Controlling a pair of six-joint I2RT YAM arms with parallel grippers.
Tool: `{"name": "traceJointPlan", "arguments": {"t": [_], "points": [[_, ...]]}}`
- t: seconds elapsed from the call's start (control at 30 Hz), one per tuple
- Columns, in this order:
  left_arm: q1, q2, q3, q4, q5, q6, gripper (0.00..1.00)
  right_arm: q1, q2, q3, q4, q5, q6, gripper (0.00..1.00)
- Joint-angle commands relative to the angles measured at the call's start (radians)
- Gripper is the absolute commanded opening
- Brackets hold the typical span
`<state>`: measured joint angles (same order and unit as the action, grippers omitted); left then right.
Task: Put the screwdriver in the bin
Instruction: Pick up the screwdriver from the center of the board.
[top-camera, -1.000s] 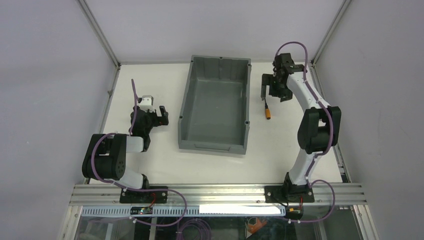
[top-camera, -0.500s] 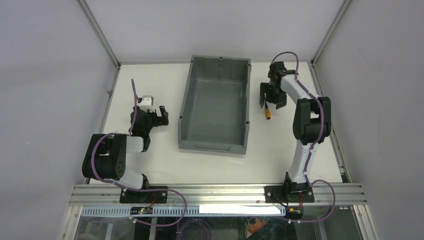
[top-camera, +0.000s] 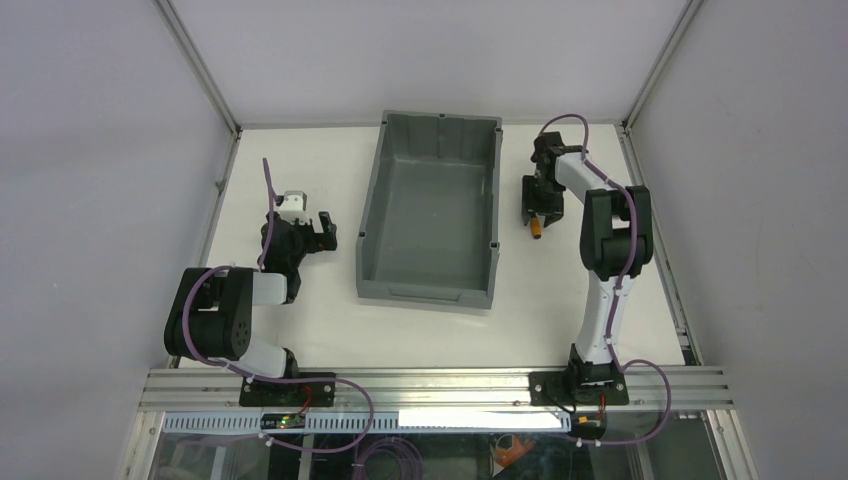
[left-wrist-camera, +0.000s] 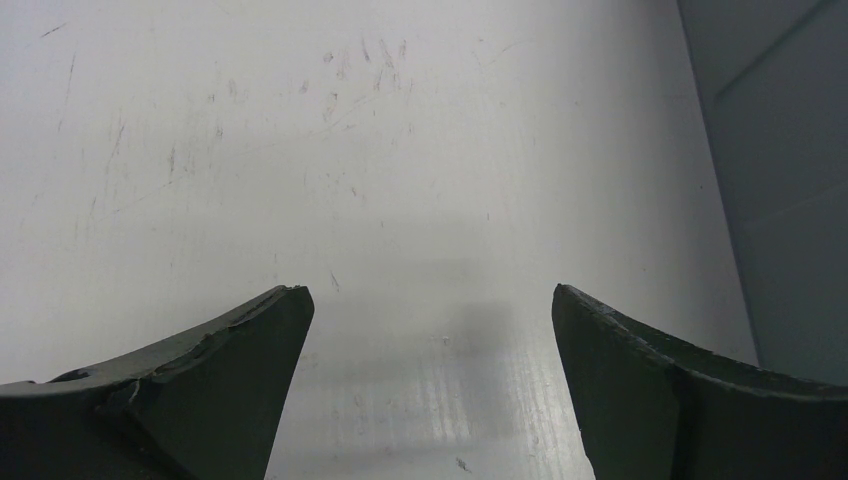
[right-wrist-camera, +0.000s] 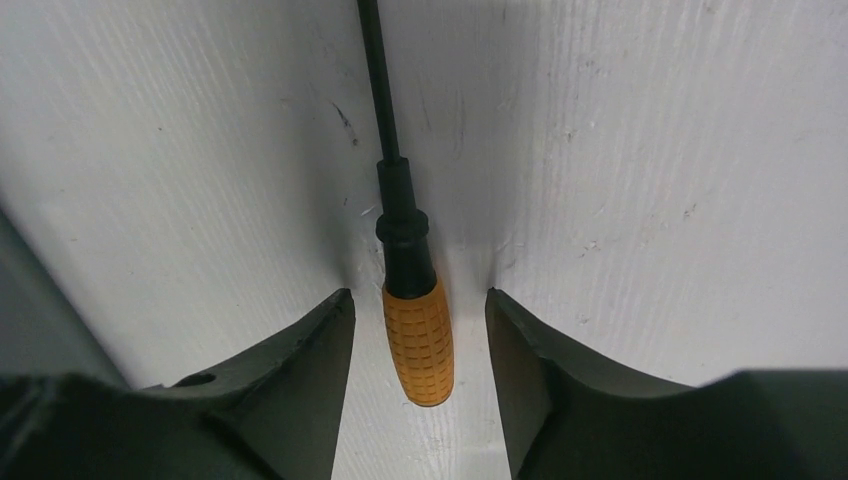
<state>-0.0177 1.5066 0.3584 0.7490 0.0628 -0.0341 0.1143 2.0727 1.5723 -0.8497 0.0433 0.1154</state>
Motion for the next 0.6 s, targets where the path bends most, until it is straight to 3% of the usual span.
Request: {"name": "traceJointPlan", "arguments": {"t": [0.0,0.33,0.57], "points": [[0.007,0.0,0.014,0.075,0.024,0.011,0.99,-0.007,0.014,0.014,0.022,0.008,0.007,0.5],[0.007,0.0,0.014,0.075,0.025,0.011,0.99,-0.007,0.031,0.023,0.012,0.012,0.004,0.2],[0.007,-0.001,0.014,0.075,0.025,0.011,0.99,-0.007,0.008,0.026,0.011,-0.032,0.003,0.06]]}}
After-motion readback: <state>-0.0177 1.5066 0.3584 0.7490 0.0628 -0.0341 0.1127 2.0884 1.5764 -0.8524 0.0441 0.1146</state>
